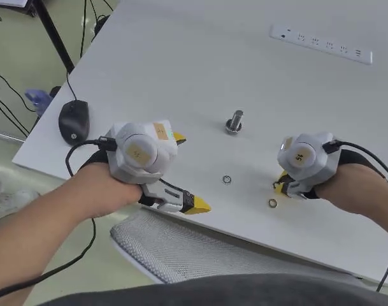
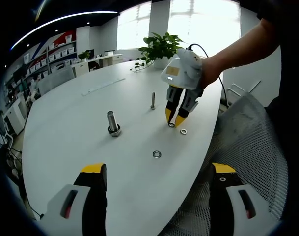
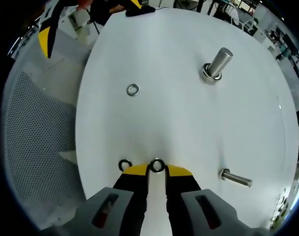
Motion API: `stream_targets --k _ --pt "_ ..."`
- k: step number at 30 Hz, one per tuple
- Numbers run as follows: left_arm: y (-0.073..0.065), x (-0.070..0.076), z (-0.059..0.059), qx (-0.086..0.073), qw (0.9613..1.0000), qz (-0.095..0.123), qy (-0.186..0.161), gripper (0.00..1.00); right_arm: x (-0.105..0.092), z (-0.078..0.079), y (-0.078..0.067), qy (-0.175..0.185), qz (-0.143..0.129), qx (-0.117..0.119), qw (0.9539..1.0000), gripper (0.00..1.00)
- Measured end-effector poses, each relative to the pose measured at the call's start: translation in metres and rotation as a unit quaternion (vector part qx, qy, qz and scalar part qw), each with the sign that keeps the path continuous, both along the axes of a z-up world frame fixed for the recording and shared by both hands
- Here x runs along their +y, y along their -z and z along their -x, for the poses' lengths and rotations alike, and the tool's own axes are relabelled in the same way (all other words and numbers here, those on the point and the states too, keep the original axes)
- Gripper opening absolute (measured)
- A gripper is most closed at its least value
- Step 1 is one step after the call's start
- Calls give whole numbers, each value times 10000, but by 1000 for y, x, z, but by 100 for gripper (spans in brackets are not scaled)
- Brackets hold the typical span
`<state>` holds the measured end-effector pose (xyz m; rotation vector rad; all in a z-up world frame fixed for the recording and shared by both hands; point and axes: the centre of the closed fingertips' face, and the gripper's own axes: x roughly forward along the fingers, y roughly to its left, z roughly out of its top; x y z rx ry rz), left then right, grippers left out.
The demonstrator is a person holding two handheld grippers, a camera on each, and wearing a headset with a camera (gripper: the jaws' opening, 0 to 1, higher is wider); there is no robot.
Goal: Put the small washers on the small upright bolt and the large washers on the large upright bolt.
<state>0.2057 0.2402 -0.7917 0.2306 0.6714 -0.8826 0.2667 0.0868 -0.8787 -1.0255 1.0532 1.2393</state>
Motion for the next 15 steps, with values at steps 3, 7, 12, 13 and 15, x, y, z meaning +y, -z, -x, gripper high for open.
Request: stream_targets --k 3,7,12,13,15 --pt "0 -1 1 7 10000 -3 10 86 -1 -3 1 106 -9 42 9999 13" --pt "0 0 1 5 10000 4 -1 85 -1 -1 0 150 -71 61 9998 13" --pt "0 3 1 27 10000 -15 -18 84 1 1 -3 276 -200 131 9993 13" --pt "1 3 2 23 10000 -32 -9 84 -1 1 -3 295 -170 146 9993 13" --pt "1 4 1 21 10000 -32 -23 84 -4 0 -7 338 -156 170 9992 13"
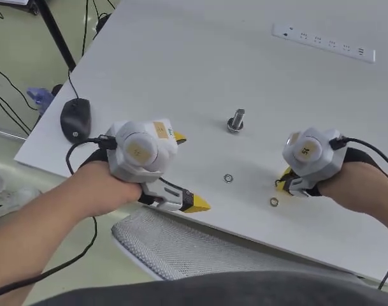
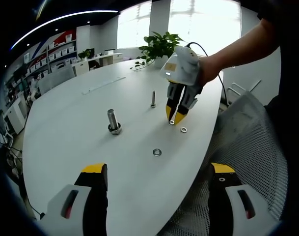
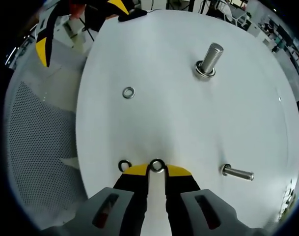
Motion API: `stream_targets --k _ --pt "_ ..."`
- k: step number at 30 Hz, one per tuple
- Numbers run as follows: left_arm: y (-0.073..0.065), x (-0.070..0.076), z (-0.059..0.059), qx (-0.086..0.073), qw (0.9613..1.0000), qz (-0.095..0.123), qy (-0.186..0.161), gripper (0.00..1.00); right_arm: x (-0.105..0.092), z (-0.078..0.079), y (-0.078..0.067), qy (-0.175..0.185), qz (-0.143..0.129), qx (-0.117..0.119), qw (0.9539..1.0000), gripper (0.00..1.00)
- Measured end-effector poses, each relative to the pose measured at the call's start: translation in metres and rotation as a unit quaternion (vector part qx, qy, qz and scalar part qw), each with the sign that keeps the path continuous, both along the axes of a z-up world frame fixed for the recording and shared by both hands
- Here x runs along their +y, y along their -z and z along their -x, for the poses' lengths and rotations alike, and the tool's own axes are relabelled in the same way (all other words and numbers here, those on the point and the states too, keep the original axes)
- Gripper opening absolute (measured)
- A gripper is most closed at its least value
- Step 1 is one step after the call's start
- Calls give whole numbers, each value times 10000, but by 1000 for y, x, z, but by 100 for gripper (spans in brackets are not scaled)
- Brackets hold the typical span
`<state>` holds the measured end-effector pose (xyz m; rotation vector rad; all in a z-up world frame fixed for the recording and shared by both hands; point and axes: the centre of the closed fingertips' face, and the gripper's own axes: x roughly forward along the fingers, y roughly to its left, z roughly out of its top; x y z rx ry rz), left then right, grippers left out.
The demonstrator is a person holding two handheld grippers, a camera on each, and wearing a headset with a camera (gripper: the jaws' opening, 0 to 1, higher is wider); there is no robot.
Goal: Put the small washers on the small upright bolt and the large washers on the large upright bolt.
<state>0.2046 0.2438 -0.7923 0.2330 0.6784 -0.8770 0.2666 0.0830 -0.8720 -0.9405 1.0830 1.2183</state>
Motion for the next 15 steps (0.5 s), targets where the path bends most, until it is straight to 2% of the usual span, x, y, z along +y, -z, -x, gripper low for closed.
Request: stream_targets --k 10,15 --pt "0 -1 -6 -47 10000 32 -10 85 -19 -10 -26 250 -2 27 9997 13" --pt "0 -1 -11 -68 10000 26 12 84 -34 -23 -41 354 54 -38 9994 12"
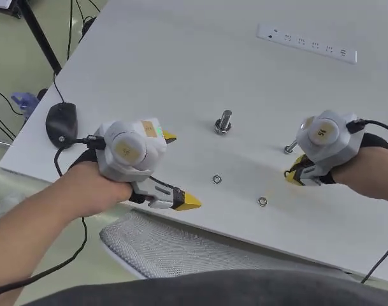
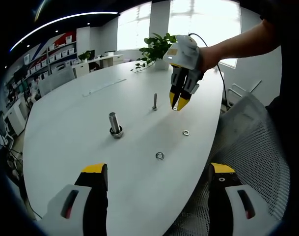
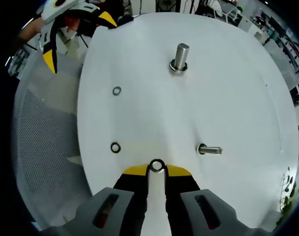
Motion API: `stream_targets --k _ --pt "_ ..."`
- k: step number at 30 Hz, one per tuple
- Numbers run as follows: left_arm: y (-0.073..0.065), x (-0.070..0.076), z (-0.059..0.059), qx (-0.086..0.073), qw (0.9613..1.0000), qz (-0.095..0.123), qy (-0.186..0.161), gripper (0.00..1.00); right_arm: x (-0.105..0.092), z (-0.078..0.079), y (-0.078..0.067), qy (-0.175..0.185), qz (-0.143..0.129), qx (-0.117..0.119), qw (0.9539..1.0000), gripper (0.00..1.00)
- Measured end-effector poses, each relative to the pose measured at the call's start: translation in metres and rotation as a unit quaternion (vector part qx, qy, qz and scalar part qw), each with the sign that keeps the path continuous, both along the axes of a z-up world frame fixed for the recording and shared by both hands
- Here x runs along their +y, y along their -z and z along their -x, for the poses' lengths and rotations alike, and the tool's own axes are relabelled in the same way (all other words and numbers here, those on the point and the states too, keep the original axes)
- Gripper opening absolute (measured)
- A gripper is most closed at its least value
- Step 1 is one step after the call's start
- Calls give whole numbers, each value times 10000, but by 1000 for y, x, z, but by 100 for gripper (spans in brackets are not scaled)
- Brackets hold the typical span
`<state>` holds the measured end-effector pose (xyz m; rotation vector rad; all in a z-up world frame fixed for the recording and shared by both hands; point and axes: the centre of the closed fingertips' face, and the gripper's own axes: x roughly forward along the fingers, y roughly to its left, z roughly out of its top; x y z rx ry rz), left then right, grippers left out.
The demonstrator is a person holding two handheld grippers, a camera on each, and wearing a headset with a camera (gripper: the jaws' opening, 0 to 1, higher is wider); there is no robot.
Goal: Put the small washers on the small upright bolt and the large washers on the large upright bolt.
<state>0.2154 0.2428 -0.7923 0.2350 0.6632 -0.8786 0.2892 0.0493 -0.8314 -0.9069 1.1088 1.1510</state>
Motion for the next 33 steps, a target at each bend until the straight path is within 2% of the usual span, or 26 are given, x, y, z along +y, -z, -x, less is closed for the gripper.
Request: stream_targets --k 7,10,13,26,31,33 --pt "0 2 -1 -5 10000 -28 0 84 -15 -24 -13 175 54 -105 9998 12" --pt "1 2 0 10 10000 -28 -9 84 -16 -32 -18 201 40 -155 9997 12" --pt "1 2 1 17 10000 -28 -20 85 -14 -49 -17 214 21 -187 9996 12" --pt "0 3 -4 -18 10000 -43 -70 89 -2 -70 -35 276 -100 -265 9992 12" --pt "2 3 -5 -2 10000 -52 -64 91 2 -76 -31 216 -93 -242 9994 12" --pt "2 4 -6 -44 9999 -67 -69 94 4 -75 -29 189 -80 -221 9995 12"
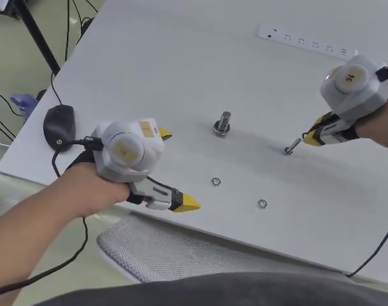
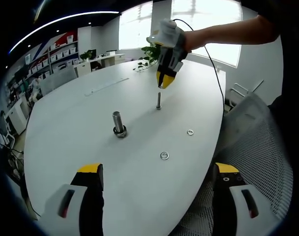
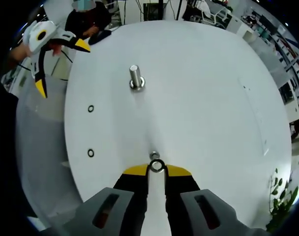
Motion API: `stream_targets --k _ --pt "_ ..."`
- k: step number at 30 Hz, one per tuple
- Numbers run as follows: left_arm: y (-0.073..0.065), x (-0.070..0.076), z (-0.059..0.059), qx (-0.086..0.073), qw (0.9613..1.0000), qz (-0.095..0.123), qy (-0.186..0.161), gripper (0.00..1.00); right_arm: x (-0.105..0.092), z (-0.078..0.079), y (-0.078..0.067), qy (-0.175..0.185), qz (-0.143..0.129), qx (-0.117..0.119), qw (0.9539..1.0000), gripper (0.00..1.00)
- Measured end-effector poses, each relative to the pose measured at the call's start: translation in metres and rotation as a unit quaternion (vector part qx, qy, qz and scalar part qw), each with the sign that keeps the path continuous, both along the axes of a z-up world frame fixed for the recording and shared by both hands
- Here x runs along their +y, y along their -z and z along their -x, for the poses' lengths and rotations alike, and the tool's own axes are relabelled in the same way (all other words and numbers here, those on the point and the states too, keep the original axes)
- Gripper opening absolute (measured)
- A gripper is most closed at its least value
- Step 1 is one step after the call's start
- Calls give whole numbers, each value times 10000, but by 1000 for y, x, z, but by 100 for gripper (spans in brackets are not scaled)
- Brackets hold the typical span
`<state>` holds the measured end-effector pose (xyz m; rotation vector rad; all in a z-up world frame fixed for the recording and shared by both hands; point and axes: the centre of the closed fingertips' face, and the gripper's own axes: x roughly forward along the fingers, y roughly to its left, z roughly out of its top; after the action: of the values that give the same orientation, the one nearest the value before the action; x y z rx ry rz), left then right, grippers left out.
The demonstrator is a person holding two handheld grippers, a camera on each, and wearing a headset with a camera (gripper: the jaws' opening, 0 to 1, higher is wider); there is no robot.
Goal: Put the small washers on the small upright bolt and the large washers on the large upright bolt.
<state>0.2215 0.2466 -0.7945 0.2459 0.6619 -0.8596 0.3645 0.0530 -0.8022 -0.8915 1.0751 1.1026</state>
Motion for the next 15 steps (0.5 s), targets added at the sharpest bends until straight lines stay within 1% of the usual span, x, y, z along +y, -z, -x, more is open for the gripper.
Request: stream_targets --k 4,6,8,12,15 --pt "-1 -1 -1 -23 10000 27 44 98 3 0 4 -23 39 43 10000 12" --pt "0 1 -2 -7 10000 28 32 98 2 -1 9 -24 53 101 9999 12" --pt "0 2 -3 -5 10000 32 17 99 1 -2 11 -78 140 71 9998 12" --pt "1 3 -4 5 10000 42 -16 99 3 0 11 -55 143 119 9998 12" --pt "2 3 -2 45 10000 40 -27 98 3 2 12 -62 185 156 9997 12"
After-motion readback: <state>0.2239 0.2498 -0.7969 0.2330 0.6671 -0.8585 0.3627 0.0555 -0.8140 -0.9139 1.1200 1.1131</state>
